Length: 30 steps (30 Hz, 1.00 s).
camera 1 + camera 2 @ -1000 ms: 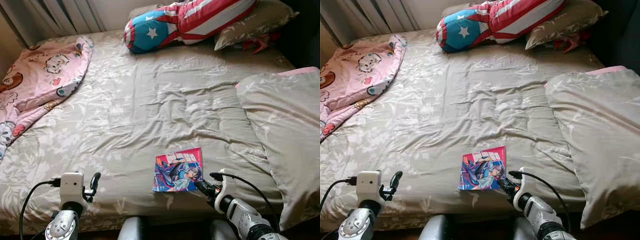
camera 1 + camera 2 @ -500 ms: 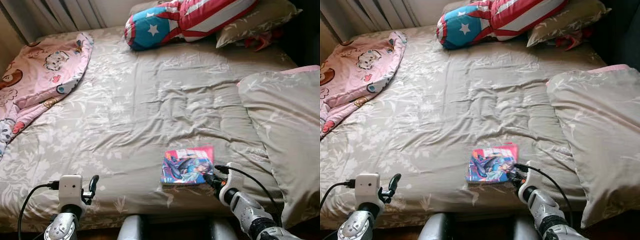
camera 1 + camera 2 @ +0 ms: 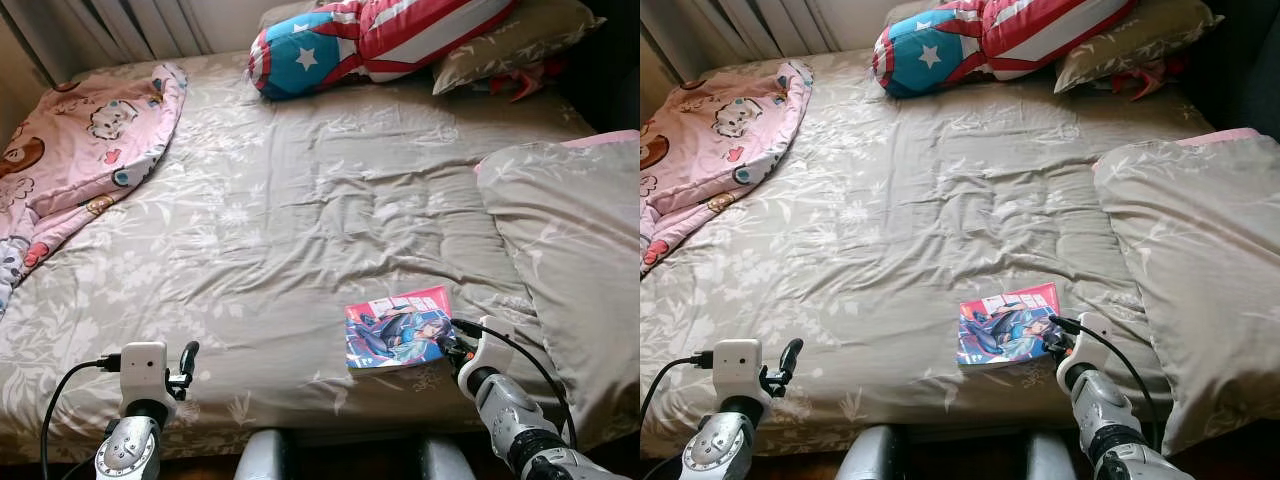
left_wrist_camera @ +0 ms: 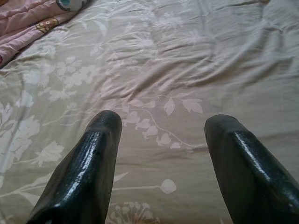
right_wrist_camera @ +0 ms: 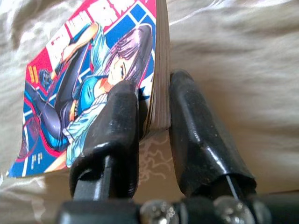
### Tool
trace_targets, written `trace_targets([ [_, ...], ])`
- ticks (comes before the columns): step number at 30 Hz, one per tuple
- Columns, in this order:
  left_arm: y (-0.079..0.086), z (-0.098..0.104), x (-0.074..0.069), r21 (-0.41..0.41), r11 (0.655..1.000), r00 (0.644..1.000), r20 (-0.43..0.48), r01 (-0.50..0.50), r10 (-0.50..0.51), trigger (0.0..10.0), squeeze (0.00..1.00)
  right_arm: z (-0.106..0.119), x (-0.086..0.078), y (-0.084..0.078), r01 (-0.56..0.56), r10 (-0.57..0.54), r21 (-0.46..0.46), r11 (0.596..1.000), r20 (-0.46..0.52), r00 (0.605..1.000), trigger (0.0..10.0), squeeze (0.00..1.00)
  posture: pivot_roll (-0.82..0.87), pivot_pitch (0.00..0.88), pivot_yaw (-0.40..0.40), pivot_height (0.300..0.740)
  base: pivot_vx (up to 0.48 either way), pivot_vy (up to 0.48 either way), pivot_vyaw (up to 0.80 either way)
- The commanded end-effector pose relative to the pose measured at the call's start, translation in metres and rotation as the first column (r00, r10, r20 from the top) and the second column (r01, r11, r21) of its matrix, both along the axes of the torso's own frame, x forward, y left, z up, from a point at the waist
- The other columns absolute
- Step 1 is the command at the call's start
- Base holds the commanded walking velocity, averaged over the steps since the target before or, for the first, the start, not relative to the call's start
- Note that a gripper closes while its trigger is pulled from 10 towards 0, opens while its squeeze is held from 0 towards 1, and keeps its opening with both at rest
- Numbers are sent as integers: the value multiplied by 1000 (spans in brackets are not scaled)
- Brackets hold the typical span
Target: Clean up the room
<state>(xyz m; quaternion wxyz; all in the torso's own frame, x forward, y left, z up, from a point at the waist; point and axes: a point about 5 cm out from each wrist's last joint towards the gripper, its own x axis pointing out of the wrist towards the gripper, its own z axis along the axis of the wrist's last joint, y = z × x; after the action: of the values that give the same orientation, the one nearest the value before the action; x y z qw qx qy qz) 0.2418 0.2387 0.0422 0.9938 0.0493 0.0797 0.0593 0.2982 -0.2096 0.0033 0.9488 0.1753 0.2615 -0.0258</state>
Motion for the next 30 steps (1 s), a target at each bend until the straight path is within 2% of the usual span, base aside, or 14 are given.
trace_targets([
  [1, 6, -6, -5, 9, 1000, 999, -25, -25, 25, 10000, 0, -2, -2, 1, 8, -8, 9, 1000, -5, 1000, 10000, 0, 52, 135, 78, 642, 0, 0, 0],
  [2, 6, -6, -5, 8, 1000, 999, -25, -26, 27, 10000, 0, -2, -2, 1, 0, 0, 9, 1000, -6, 1000, 10000, 980, 52, 134, 76, 642, 0, 0, 0],
  [3, 6, -6, -5, 7, 1000, 999, -23, -30, 30, 10000, 0, -3, -3, 1, 0, 0, -6, 1000, -10, 1000, 10000, 1000, 51, 132, 74, 642, 0, 0, 0],
  [5, 6, -6, -4, 5, 999, 999, -22, -33, 33, 10000, 0, -3, -3, 0, 7, -7, -18, 1000, -15, 1000, 10000, 1000, 51, 132, 73, 642, 0, 0, 0],
  [6, 6, -7, -4, 2, 999, 999, -22, -38, 38, 10000, 0, -4, -3, -1, 18, -19, -36, 999, -21, 1000, 10000, 957, 50, 130, 72, 642, 0, 0, 0],
  [7, 6, -7, -4, 1, 999, 999, -22, -39, 39, 10000, 0, -4, -4, -2, 24, -25, -42, 999, -23, 999, 10000, 47, 49, 130, 71, 642, 0, 0, 0],
  [8, 6, -7, -4, 0, 999, 999, -22, -39, 39, 10000, 0, -4, -4, -3, 27, -28, -45, 999, -24, 999, 10000, 47, 48, 128, 71, 642, 0, 0, 0],
  [9, 5, -7, -4, 0, 999, 999, -22, -40, 40, 10000, 0, -4, -4, -3, 29, -30, -47, 998, -24, 999, 10000, 0, 47, 128, 70, 642, 0, 0, 0],
  [17, 4, -8, 2, -13, 999, 999, -14, -48, 48, 10000, 0, -1, -2, -11, 74, -75, -89, 993, -10, 997, 10000, 0, 32, 114, 58, 642, 0, 0, 0],
  [20, 3, -13, 4, -48, 996, 997, -24, -74, 73, 10000, 0, 1, -3, -14, 95, -92, -98, 991, 32, 995, 10000, 0, 19, 95, 39, 642, 0, 0, 0],
  [22, 3, -23, 3, -82, 991, 993, -62, -103, 99, 10000, 0, -2, -7, -13, 106, -103, -84, 991, 46, 994, 10000, 0, 1, 82, 27, 642, 0, 0, 0],
  [25, -3, -47, -5, -117, 985, 980, -170, -126, 106, 10000, 0, -16, -24, -8, 49, -46, -126, 991, 31, 998, 10000, 0, -38, 53, 10, 642, 0, 0, 0],
  [29, -10, -62, -12, -127, 984, 965, -247, -121, 86, 10000, 0, -27, -37, -6, 55, -55, -92, 994, 8, 998, 10000, 0, -59, 38, 3, 642, 0, 0, 0],
  [30, -12, -70, -16, -139, 980, 953, -287, -141, 96, 10000, 0, -34, -47, -7, 78, -80, -82, 994, -19, 997, 10000, 0, -74, 26, -2, 642, 0, 0, 0],
])
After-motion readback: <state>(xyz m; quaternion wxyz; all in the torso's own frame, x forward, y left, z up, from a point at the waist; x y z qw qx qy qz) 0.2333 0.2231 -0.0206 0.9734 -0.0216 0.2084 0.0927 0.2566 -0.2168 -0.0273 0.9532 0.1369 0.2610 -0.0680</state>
